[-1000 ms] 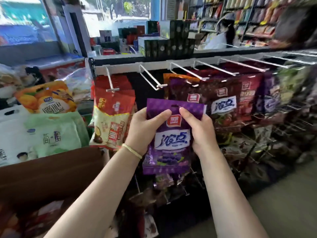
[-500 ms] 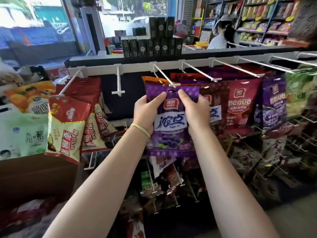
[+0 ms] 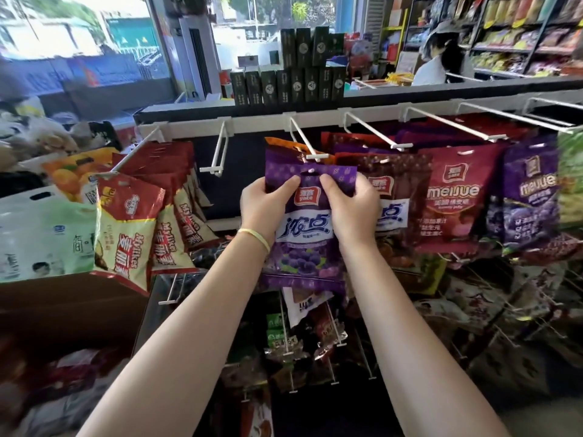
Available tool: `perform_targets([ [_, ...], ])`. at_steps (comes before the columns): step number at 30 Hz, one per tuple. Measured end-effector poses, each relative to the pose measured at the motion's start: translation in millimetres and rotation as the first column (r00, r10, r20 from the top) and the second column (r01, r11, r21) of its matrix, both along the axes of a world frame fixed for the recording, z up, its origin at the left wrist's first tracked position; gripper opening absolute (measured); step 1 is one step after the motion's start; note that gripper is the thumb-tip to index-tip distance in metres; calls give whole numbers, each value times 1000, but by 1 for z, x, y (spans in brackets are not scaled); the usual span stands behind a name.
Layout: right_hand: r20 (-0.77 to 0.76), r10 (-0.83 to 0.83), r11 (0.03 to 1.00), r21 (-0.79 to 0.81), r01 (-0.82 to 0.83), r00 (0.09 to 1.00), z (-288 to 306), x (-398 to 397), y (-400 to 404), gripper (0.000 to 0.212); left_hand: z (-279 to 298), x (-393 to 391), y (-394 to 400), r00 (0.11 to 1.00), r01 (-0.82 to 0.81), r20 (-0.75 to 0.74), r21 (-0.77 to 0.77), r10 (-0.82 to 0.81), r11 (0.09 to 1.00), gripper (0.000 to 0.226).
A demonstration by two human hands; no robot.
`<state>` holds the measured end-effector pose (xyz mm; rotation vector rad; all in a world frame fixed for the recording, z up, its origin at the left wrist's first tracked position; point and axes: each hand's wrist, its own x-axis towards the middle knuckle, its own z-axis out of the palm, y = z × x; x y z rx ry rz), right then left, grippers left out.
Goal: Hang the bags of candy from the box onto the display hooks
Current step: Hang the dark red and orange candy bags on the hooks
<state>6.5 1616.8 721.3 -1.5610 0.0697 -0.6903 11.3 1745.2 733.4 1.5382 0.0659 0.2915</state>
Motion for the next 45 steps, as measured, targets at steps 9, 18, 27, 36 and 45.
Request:
perform_targets([
  [9,450,-316,599,-588,544,835,-48,-17,6,25,-57,-22,19,951,-146,308,485,-12,862,92],
  [18,310,-315,582,-684,441,897,-63,-23,22,26,-59,-24,33,968,103,142,534,-209,839,91],
  [27,-158,201,859,-445,-252,967,-66,-73,106,14,-47,-99,124,949,296,-116,647,-293,703,18],
  [36,-647,670,493,20,-870,364,-85,-107,279,25,-84,-157,334,759,553,-533,224,-375,802,20],
  [45,-802,453,549,-93,-831,389,-173,-118,474,27,-196,-170,536,838,114,-437,724,325,680,21],
])
